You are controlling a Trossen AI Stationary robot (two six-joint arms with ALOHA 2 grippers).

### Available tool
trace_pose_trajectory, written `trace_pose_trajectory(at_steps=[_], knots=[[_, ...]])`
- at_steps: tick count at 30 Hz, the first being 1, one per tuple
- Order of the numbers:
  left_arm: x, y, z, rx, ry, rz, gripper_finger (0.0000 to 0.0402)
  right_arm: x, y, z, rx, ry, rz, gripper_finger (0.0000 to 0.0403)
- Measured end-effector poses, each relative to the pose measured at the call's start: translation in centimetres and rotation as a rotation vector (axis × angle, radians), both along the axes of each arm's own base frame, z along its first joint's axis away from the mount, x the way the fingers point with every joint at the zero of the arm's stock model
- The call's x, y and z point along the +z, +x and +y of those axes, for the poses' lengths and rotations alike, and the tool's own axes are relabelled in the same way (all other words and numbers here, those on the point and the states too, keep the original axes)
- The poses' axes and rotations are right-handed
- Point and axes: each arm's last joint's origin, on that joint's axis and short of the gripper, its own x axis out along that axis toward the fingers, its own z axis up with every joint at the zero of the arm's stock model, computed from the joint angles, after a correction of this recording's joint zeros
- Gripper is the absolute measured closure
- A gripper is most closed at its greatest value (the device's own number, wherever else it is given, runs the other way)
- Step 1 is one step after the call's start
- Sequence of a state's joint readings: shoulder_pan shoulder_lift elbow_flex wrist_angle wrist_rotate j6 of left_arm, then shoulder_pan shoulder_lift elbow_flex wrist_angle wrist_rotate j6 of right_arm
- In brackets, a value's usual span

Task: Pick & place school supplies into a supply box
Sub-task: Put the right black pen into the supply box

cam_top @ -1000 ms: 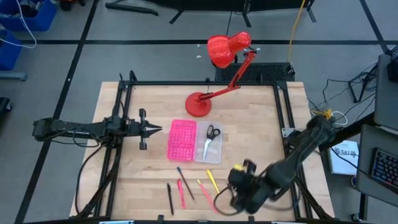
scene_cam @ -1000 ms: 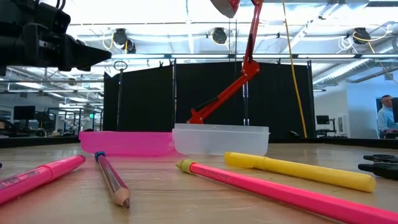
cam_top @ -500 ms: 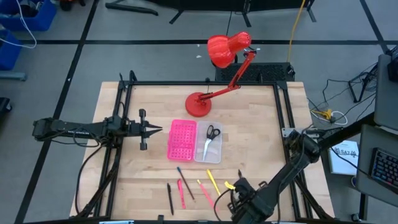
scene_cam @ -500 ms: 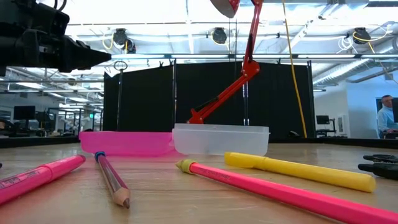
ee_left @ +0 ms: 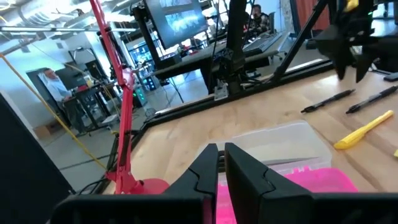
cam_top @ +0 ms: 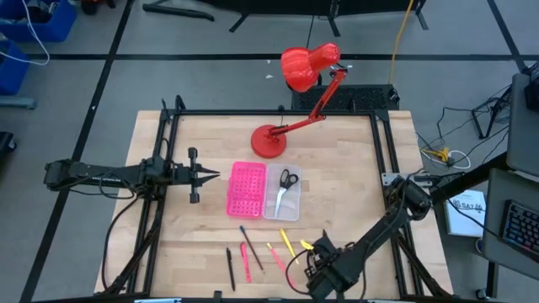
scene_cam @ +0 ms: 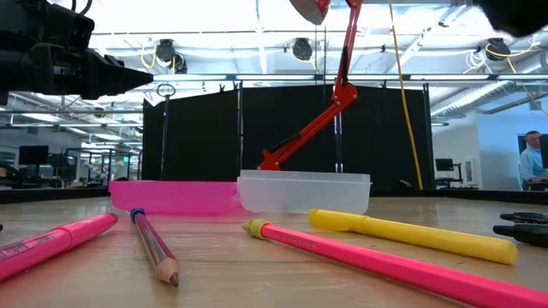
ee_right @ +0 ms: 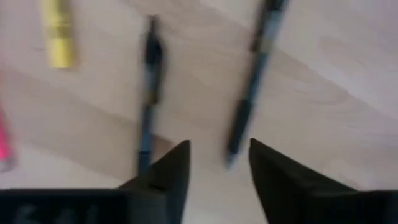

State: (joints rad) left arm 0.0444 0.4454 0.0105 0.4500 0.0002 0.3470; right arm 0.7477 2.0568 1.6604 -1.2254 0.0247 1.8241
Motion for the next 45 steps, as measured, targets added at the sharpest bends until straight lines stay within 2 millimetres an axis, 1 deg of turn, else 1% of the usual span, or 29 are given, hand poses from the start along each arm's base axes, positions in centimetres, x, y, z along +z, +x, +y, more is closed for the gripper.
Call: trace_pose_trajectory(at_steps=[3, 6, 9, 12, 17, 21, 26, 29, 31, 34, 37, 40, 42, 45], knots=[[0.0, 0.0, 0.0, 0.000, -0.001, 0.000, 0.0364, -0.8, -0.3, -0.8, -0.027, 0.002, 0.074, 0.0193], [0.0, 0.0, 0.0, 0.000, -0.001, 0.000, 0.0364, -1.8, -0.3, -1.2, -0.011, 0.000, 0.078, 0.0167], [0.0, 0.0, 0.0, 0.000, -0.001, 0.000, 0.0364, -3.2, -0.5, -1.9, -0.003, 0.004, 0.087, 0.0162], [0.0, 0.0, 0.0, 0.001, -0.001, 0.004, 0.0364, -4.6, -0.7, -2.4, 0.014, 0.028, 0.074, 0.0170], [-0.1, 0.0, 0.0, 0.000, -0.002, 0.008, 0.0364, -6.6, -1.2, -3.3, 0.055, 0.089, 0.114, 0.0201], [-0.1, 0.0, 0.0, 0.000, -0.010, 0.012, 0.0364, -7.5, -1.5, -4.0, 0.048, 0.108, 0.140, 0.0239], [-0.1, 0.0, 0.0, 0.000, -0.026, 0.012, 0.0364, -8.1, -1.5, -4.4, 0.073, 0.121, 0.139, 0.0311], [-0.1, 0.0, 0.0, 0.000, -0.043, 0.011, 0.0364, -8.3, -1.4, -4.5, 0.132, 0.137, 0.133, 0.0361], [-0.1, 0.0, 0.0, 0.000, -0.043, 0.011, 0.0364, -8.3, -1.4, -4.5, 0.143, 0.139, 0.134, 0.0380], [-0.1, 0.0, 0.0, 0.000, -0.041, 0.011, 0.0364, -8.1, -1.4, -4.5, 0.135, 0.128, 0.122, 0.0379], [-0.1, 0.0, 0.0, 0.001, -0.038, 0.012, 0.0364, -7.0, -1.5, -4.6, 0.126, 0.104, 0.064, 0.0373], [-0.1, 0.0, 0.0, 0.001, -0.038, 0.011, 0.0364, -4.7, -1.5, -4.6, 0.104, 0.099, -0.056, 0.0378], [-0.1, 0.0, 0.0, 0.001, -0.037, 0.011, 0.0364, -3.5, -2.0, -4.9, 0.082, 0.063, -0.098, 0.0379], [-0.1, 0.0, 0.0, 0.002, -0.036, 0.010, 0.0364, -0.6, -2.4, -5.2, 0.042, 0.088, -0.195, 0.0379]])
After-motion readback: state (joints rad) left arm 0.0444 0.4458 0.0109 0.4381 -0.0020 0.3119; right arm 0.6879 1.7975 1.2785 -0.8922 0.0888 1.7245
